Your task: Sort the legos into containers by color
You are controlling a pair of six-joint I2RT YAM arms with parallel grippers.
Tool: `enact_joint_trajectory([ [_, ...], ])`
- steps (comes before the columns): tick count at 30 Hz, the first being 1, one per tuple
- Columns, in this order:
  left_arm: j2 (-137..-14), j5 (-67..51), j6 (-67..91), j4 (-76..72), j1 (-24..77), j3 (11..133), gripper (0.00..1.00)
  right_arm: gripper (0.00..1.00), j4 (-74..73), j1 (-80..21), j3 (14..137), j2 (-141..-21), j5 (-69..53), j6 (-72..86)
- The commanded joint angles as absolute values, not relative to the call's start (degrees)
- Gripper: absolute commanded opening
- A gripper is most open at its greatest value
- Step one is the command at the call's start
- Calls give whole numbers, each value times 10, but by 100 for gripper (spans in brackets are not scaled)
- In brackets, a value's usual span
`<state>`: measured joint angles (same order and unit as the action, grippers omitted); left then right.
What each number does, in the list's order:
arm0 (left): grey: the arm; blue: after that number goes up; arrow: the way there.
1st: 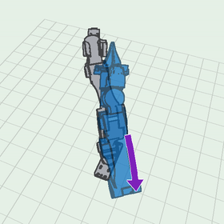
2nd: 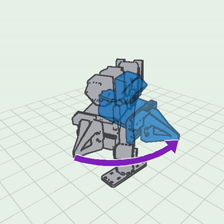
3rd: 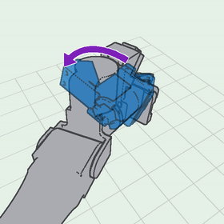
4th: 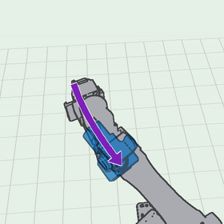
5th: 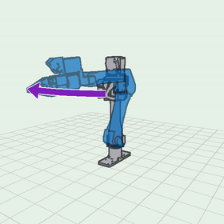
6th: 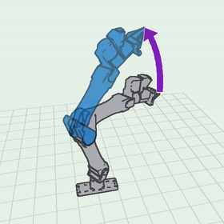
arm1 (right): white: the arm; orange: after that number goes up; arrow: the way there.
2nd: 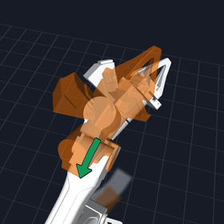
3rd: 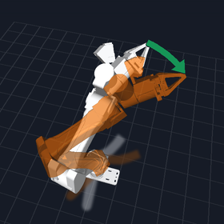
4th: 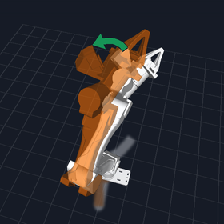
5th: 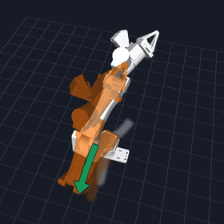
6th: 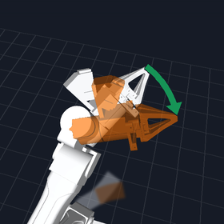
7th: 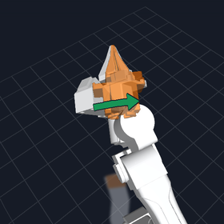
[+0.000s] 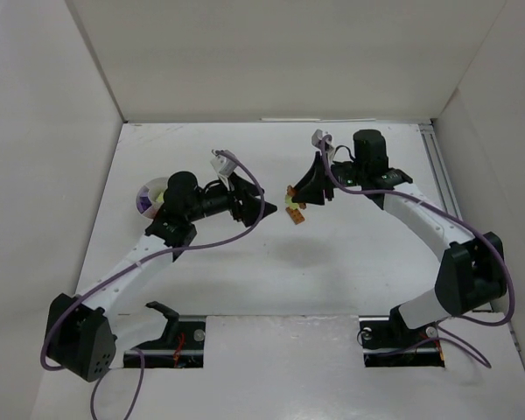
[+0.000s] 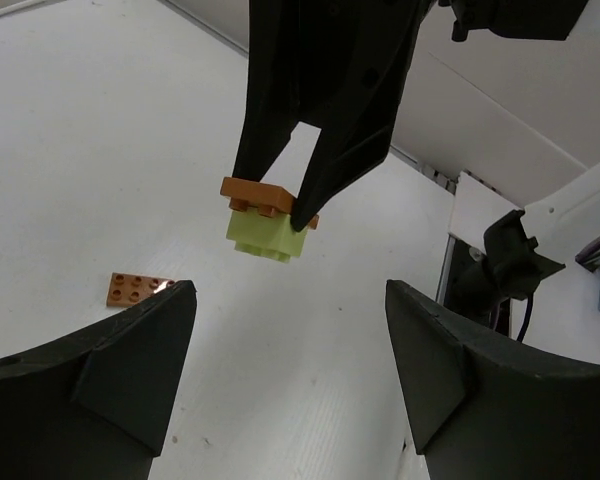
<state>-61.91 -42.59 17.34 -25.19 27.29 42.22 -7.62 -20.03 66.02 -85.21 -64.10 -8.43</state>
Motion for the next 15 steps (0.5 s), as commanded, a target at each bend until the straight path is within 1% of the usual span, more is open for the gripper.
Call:
enact_joint_trajectory([
  [1, -635, -470, 159, -313, 277, 426, 73, 16, -28, -214, 685, -837, -672, -51],
  [3, -652, -470, 159, -313, 282, 432, 73, 16, -12, -219, 685, -831, -672, -27],
  [7, -676, -470, 166, -327, 287, 446, 69, 16, -1, -230, 685, -831, -665, -14],
  [10, -689, -470, 173, -332, 287, 459, 59, 16, 6, -236, 685, -831, -665, -8],
  [15, -702, -482, 173, -337, 287, 470, 56, 16, 11, -241, 685, -831, -671, -3],
])
